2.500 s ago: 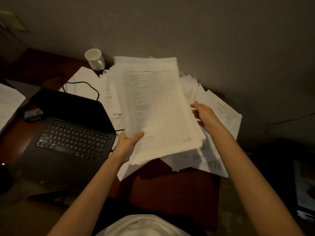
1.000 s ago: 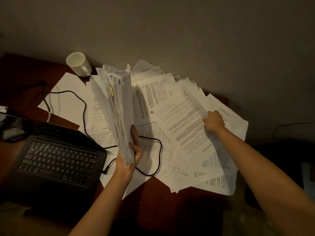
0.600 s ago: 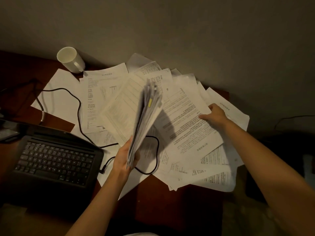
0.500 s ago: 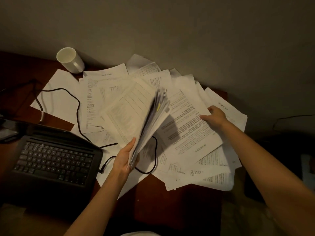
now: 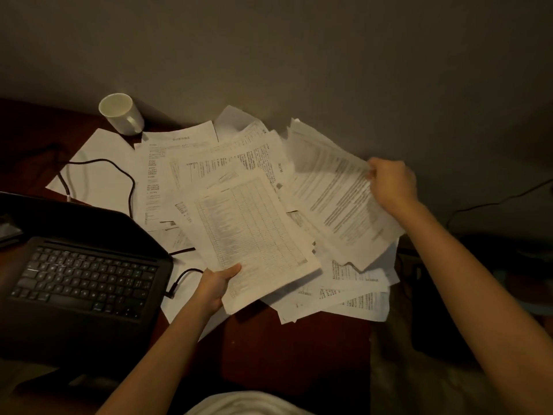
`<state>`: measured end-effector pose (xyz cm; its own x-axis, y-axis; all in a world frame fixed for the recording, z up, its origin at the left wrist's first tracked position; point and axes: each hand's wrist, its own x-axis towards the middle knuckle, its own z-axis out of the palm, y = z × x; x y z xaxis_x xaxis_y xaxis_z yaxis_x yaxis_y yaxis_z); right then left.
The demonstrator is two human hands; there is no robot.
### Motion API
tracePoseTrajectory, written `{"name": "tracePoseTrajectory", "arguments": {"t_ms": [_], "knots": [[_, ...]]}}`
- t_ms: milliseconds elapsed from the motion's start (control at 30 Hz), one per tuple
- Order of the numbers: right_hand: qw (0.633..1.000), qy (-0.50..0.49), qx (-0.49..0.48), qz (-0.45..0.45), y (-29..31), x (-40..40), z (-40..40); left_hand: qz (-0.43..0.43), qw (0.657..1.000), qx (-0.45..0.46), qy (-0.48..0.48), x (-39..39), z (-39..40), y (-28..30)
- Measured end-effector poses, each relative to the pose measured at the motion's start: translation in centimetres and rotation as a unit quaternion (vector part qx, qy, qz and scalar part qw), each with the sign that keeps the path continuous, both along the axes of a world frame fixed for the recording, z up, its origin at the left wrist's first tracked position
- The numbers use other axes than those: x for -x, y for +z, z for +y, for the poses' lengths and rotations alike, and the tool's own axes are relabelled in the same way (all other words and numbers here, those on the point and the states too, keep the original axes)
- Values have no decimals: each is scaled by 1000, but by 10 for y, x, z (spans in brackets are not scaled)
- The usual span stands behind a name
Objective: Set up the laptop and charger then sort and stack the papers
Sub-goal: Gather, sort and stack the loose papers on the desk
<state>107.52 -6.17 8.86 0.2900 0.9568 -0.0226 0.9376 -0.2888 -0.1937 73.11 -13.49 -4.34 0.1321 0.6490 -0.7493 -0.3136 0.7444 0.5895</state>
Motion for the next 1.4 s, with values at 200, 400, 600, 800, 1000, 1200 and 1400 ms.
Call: {"name": "tracePoseTrajectory", "arguments": {"t_ms": [200, 400, 600, 800, 1000, 1200, 1400], "knots": [[993, -6, -114, 10, 62, 27, 1, 19, 1000, -19, -17, 1, -4, -6], [954, -60, -156, 248, 92, 55, 1, 20, 1000, -19, 10, 1, -6, -8], [885, -132, 34, 445, -6, 103, -7, -64, 993, 29, 100, 3, -8, -8], [917, -79, 225, 321, -103, 134, -31, -120, 987, 37, 105, 11, -6, -13], [933, -2, 272, 236, -118, 146, -27, 33, 997, 27, 65, 5, -7, -21], [966, -67, 173, 181, -115, 133, 24, 40, 989, 45, 134, -5, -9, -27], [907, -186, 127, 356, -111, 122, 83, 54, 983, 55, 169, -8, -7, -33]]}}
